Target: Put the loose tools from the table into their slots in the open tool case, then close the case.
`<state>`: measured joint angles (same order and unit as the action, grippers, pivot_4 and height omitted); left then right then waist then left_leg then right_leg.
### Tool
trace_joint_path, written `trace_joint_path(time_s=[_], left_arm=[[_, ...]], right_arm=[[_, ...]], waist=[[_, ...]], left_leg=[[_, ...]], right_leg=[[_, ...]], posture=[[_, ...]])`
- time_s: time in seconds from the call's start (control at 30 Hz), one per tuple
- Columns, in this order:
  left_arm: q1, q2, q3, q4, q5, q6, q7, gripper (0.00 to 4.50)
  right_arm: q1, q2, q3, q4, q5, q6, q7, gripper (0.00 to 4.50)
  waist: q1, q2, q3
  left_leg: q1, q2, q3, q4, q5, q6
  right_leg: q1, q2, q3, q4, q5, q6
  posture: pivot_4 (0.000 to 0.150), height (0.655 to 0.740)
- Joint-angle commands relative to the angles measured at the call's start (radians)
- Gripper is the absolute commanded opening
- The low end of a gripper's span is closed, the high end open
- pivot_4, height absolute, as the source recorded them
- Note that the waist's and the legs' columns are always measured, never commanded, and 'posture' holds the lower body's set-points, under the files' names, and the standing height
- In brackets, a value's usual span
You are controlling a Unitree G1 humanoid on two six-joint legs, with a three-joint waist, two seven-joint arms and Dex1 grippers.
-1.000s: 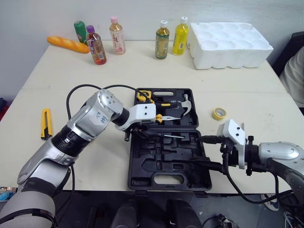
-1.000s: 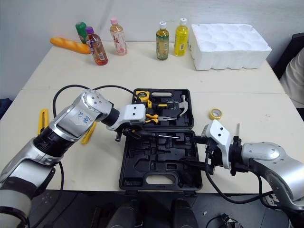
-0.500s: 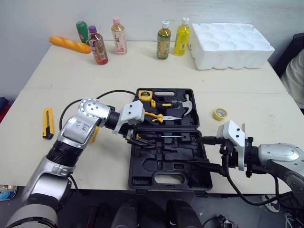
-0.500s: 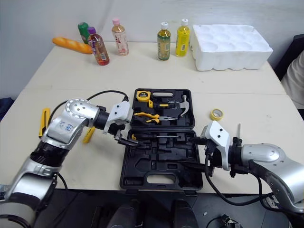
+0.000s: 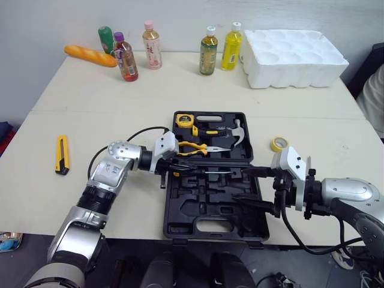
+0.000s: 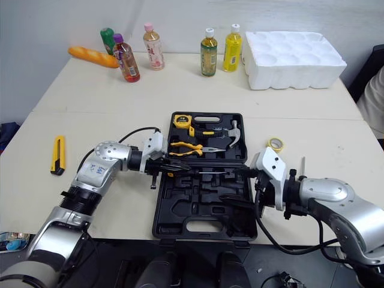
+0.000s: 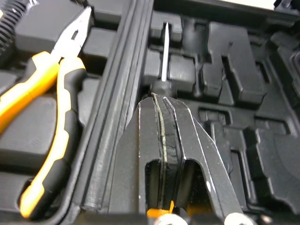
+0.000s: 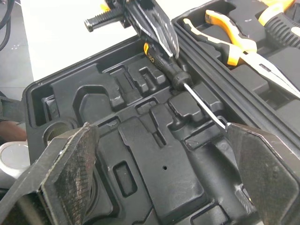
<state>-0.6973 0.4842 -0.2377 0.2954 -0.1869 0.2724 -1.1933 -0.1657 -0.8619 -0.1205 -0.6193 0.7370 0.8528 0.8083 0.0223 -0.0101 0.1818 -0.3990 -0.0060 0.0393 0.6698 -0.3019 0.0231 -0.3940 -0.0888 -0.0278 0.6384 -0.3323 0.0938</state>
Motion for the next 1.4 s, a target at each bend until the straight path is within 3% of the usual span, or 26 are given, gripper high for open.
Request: trace_joint_path(time_s=[0.03,0.2,0.43,0.87,1.23,1.4], left_arm=[[0.012,0.025,-0.055,0.017,0.069,-0.019,-0.010,0.07],[0.028,0.057,-0.149,0.046,0.199,-0.039,0.029,0.07],[0.029,0.038,-0.211,0.108,0.277,-0.056,0.079,0.07],[0.000,-0.002,-0.218,0.130,0.279,0.001,0.092,0.07],[-0.013,0.013,-0.324,0.159,0.369,0.012,0.086,0.07],[-0.022,-0.004,-0.263,0.150,0.306,0.005,0.093,0.07]], right_arm=[[-0.021,0.012,0.000,-0.027,0.024,0.007,-0.018,4.50],[-0.025,0.014,0.000,-0.026,0.030,0.012,-0.022,4.50],[-0.028,0.009,0.000,-0.021,0.027,0.017,-0.023,4.50],[-0.019,0.003,0.001,-0.014,0.015,0.012,-0.023,4.50],[0.009,0.002,0.000,-0.027,0.005,0.007,-0.027,4.50],[0.029,-0.006,-0.012,-0.032,-0.005,-0.001,-0.033,4.50]], waist=[[-0.001,0.000,-0.001],[-0.001,-0.001,-0.007],[-0.009,0.002,-0.018],[0.001,0.005,-0.035],[0.000,0.007,-0.037],[-0.001,0.008,-0.042]], left_leg=[[0.000,0.000,0.000,0.000,0.000,0.000],[0.006,0.000,0.001,-0.002,0.000,0.000],[0.032,0.002,0.000,-0.008,-0.011,0.007],[0.032,0.001,-0.002,-0.008,-0.012,0.009],[0.032,0.001,-0.003,-0.009,-0.012,0.010],[0.033,0.001,-0.003,-0.012,-0.012,0.011]], right_leg=[[0.000,0.000,0.000,0.000,0.000,0.000],[0.005,0.000,0.001,-0.001,0.000,0.000],[0.031,-0.001,0.002,-0.012,-0.001,-0.001],[0.033,-0.005,0.000,-0.017,-0.001,-0.002],[0.034,-0.006,0.000,-0.019,-0.002,-0.003],[0.035,-0.006,0.000,-0.023,-0.004,-0.007]], posture=[[0.150,0.7400],[0.150,0.7400],[0.150,0.7400],[0.150,0.7400],[0.150,0.7400],[0.150,0.7400]])
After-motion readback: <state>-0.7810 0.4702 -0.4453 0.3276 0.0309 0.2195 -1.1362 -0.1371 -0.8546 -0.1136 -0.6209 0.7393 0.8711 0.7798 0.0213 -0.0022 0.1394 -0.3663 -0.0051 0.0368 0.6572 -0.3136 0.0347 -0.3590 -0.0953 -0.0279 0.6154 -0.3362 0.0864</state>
